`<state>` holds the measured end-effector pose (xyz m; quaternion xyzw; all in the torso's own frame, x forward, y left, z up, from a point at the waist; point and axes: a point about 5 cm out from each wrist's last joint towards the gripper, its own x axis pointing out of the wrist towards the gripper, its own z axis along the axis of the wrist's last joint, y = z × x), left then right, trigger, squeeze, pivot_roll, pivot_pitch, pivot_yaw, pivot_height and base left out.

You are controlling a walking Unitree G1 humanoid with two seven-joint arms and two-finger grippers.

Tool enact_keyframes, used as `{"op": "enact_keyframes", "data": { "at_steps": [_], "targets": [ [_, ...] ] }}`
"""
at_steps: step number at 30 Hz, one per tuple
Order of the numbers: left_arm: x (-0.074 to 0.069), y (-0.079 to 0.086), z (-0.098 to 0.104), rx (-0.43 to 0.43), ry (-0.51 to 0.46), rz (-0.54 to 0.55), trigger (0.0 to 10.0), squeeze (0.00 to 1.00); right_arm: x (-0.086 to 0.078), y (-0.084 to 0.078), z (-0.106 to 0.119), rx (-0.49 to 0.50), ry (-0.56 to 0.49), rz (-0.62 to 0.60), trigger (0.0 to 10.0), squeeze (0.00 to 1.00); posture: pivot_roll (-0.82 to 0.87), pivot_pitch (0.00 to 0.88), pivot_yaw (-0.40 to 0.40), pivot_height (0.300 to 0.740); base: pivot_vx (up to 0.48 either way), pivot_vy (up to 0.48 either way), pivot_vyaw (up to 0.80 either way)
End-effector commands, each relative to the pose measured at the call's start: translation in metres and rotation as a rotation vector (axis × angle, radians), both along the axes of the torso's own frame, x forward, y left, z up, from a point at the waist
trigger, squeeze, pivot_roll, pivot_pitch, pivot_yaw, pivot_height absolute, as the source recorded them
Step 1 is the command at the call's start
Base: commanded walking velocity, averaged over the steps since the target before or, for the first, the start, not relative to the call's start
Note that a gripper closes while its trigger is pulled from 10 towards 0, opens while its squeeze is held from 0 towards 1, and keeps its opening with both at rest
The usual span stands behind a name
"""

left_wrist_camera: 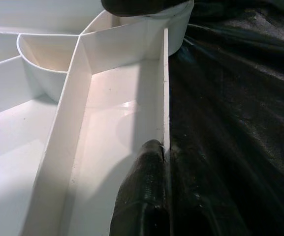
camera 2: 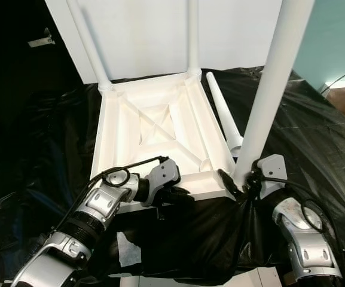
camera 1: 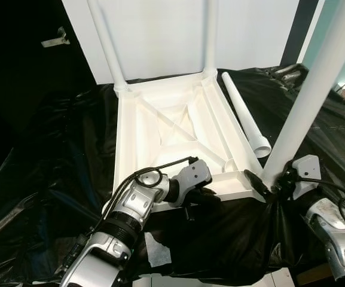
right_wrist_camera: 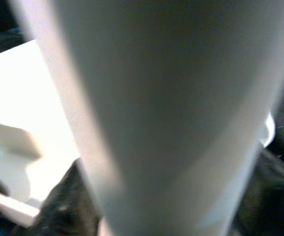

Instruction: Building children table

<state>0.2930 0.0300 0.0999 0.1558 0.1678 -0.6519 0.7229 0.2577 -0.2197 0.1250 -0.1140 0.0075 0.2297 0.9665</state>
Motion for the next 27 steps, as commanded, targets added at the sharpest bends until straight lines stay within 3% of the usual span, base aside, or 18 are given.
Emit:
{"op": "enact_keyframes", "data": {
  "at_steps": [1, 9, 14, 16, 23, 27],
  "targets": [
    [-0.025, 0.016, -0.056, 0.074, 0.233, 0.081, 10.0, 0.0, 0.002, -0.012, 0.003, 0.001, 0.004, -0.036, 0.0, 0.0, -0.14, 0.022, -0.005, 0.74, 0.0, 0.0, 0.0],
    [-0.027, 0.016, -0.059, 0.079, 0.238, 0.077, 10.0, 0.0, 0.002, -0.018, 0.001, 0.016, 0.032, -0.022, 0.0, 0.0, -0.15, 0.016, -0.008, 0.74, 0.0, 0.0, 0.0],
    [-0.026, 0.015, -0.058, 0.079, 0.234, 0.071, 10.0, 0.0, -0.005, -0.01, -0.011, 0.055, 0.083, -0.007, 0.0, 0.0, -0.15, 0.011, -0.006, 0.74, 0.0, 0.0, 0.0],
    [-0.025, 0.016, -0.058, 0.081, 0.23, 0.071, 10.0, 0.0, -0.01, 0.002, -0.025, 0.092, 0.066, -0.168, 0.0, 0.0, -0.15, 0.011, -0.005, 0.74, 0.0, 0.0, 0.0],
    [-0.025, 0.016, -0.057, 0.078, 0.23, 0.074, 10.0, 0.0, -0.019, 0.019, -0.034, 0.126, 0.017, -0.366, 0.0, 0.0, -0.13, 0.015, -0.005, 0.74, 0.0, 0.0, 0.0],
    [-0.025, 0.018, -0.057, 0.081, 0.228, 0.08, 10.0, 0.0, -0.017, 0.025, -0.03, 0.194, -0.03, -0.564, 0.0, 0.0, -0.12, 0.013, -0.004, 0.74, 0.0, 0.0, 0.0]
  ]
}}
